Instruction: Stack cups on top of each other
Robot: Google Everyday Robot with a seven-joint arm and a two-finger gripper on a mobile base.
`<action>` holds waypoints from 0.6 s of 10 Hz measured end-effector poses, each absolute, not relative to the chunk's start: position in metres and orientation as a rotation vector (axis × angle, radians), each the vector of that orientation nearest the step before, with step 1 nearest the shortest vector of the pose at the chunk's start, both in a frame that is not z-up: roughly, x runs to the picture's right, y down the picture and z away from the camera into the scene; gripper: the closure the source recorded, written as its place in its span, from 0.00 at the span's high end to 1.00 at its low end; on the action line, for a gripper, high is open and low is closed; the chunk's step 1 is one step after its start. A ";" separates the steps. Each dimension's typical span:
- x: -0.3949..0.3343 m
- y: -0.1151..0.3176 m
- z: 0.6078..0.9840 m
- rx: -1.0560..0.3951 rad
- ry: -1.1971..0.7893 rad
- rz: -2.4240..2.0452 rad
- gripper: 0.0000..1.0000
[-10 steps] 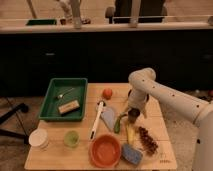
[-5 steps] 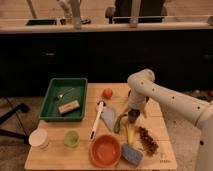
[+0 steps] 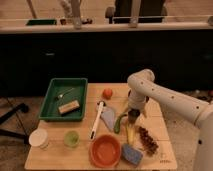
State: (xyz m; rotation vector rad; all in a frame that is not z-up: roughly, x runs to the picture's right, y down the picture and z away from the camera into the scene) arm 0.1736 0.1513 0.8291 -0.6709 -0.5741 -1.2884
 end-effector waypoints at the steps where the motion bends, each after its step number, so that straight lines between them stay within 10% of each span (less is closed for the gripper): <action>1: 0.174 0.150 0.830 -0.672 -0.576 -1.283 0.61; 6: 0.175 0.146 0.830 -0.660 -0.583 -1.257 0.12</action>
